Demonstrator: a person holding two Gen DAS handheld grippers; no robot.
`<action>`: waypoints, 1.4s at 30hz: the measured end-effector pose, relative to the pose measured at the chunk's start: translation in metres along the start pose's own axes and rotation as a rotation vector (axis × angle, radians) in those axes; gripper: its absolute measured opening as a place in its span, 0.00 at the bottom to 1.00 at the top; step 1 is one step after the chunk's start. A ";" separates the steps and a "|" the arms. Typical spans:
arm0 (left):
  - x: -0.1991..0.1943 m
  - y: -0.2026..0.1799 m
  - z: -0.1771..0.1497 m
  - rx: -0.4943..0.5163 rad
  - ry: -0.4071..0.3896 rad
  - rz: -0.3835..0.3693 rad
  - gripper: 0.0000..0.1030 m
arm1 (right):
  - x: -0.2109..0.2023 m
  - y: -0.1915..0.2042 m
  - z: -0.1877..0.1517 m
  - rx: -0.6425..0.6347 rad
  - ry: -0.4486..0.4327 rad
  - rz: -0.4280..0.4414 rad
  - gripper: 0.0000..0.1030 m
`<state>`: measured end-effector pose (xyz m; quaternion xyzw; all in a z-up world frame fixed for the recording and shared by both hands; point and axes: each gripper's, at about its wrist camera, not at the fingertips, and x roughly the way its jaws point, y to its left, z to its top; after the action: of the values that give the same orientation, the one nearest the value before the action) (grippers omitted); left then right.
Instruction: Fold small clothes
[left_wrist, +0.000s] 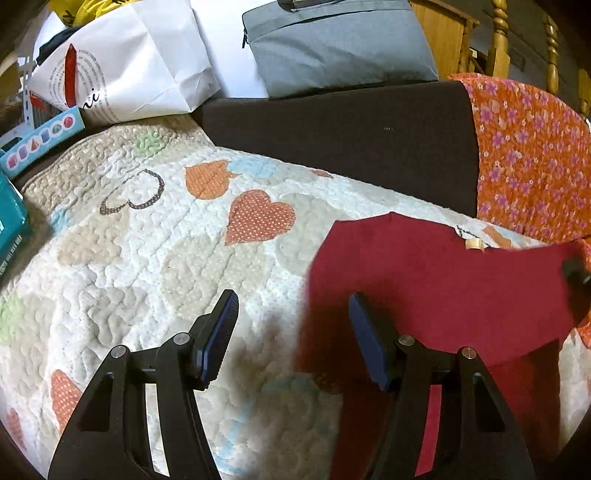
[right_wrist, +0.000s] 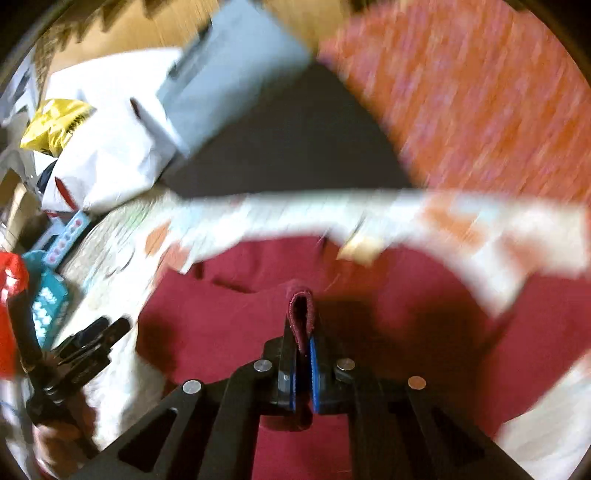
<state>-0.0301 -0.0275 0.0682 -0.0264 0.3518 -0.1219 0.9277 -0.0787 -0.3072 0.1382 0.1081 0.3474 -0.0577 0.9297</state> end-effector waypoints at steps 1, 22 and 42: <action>0.002 -0.003 -0.001 -0.001 0.006 0.000 0.60 | -0.011 -0.011 0.005 -0.006 -0.036 -0.060 0.05; 0.053 -0.037 -0.018 0.134 0.165 0.075 0.60 | 0.022 -0.085 0.005 0.043 0.099 -0.273 0.23; 0.055 -0.023 -0.010 0.073 0.189 0.052 0.60 | 0.170 0.082 0.013 -0.508 0.325 0.271 0.04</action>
<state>-0.0014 -0.0633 0.0285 0.0283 0.4335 -0.1124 0.8937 0.0724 -0.2359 0.0496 -0.0744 0.4768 0.1733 0.8585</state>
